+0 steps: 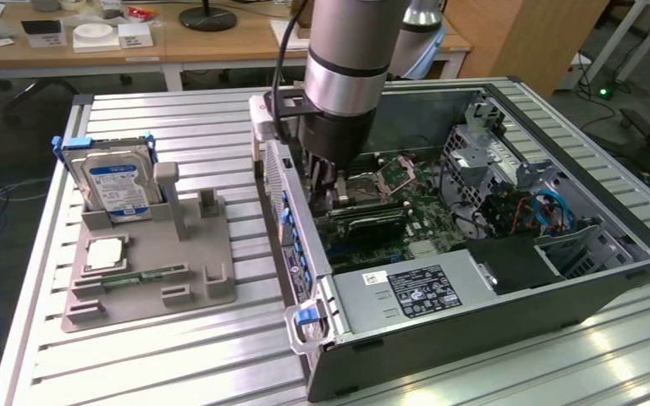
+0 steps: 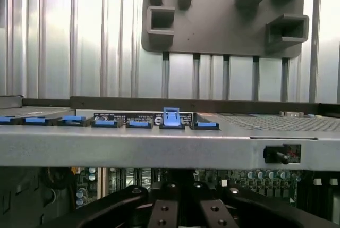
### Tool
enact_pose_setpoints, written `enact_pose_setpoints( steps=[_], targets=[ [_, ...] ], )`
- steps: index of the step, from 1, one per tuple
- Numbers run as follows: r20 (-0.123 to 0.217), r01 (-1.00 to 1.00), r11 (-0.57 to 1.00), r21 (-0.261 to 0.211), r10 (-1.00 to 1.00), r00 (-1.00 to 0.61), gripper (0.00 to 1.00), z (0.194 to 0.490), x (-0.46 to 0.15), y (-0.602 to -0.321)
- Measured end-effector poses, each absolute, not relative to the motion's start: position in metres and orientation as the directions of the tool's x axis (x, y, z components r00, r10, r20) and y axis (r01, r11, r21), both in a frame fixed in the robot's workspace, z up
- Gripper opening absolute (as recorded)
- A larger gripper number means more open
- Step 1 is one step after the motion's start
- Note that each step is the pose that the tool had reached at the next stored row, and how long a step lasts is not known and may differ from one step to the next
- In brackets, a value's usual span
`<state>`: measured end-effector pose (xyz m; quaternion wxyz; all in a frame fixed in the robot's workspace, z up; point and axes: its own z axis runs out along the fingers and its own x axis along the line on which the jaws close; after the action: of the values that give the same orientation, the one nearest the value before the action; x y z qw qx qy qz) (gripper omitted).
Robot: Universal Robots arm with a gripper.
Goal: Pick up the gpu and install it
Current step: 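Press down on the gpu until it lock into place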
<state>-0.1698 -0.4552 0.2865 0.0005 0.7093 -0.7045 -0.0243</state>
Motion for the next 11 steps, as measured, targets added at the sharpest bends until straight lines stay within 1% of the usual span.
enact_pose_setpoints(
  steps=[7,11],
  targets=[
    [-0.034,-0.999,-0.008,0.036,-0.999,0.007,0.11,0.300,-0.169,-0.455],
    [-0.032,-0.999,-0.007,0.036,-0.999,0.006,0.11,0.302,-0.171,-0.455]
  ],
)
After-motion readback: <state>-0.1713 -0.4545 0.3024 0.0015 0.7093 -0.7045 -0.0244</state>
